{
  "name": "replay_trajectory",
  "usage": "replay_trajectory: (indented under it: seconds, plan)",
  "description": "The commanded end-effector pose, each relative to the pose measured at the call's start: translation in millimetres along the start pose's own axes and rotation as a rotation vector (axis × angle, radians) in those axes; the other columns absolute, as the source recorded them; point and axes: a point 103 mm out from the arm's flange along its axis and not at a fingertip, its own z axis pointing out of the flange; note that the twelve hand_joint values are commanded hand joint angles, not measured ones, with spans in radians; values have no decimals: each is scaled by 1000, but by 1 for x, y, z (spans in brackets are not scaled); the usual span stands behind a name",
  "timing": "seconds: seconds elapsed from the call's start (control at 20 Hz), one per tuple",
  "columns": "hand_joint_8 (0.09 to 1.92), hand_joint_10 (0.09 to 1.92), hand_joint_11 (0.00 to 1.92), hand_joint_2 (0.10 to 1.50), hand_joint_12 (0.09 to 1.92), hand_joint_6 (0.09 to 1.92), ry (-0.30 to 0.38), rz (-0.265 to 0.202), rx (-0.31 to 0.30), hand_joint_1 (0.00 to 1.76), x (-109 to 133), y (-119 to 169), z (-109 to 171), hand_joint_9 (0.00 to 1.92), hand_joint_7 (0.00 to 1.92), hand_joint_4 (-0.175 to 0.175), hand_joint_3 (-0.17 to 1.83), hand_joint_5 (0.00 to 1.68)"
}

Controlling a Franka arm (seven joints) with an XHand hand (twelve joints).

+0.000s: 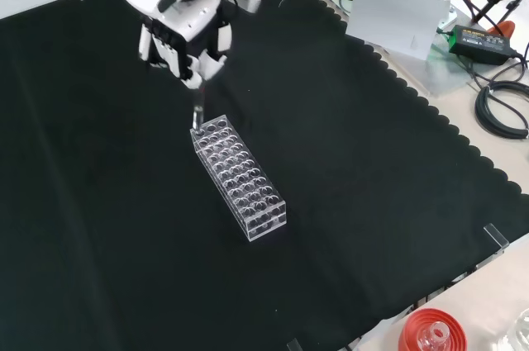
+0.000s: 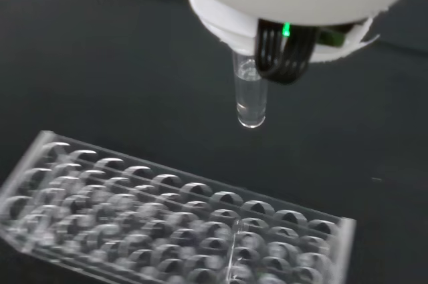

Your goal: Shake the test tube.

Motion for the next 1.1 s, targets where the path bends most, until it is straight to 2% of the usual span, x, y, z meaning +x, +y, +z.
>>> replay_trajectory:
  seconds: [0.05, 0.2, 0.4, 0.55, 1.1]
  plan:
    - [660, 373, 782, 510, 1223, 560, -13, 44, -4, 1443, -19, -4, -2, 1385, 1455, -175, 818, 1347]
    - [660, 373, 782, 510, 1223, 560, -6, 20, 5, 1443, -11, -3, -4, 1386, 1455, -175, 818, 1347]
    - [659, 374, 782, 510, 1223, 560, 17, -27, -7, 1443, 18, 3, -5, 1385, 1455, -175, 818, 1347]
    - [659, 374, 781, 510, 1223, 560, 29, -57, -15, 1443, 30, 7, -5, 1385, 1455, -175, 818, 1347]
    - [658, 373, 780, 510, 1223, 559, 6, -63, 2, 1443, 21, 2, -1, 1386, 1456, -175, 818, 1348]
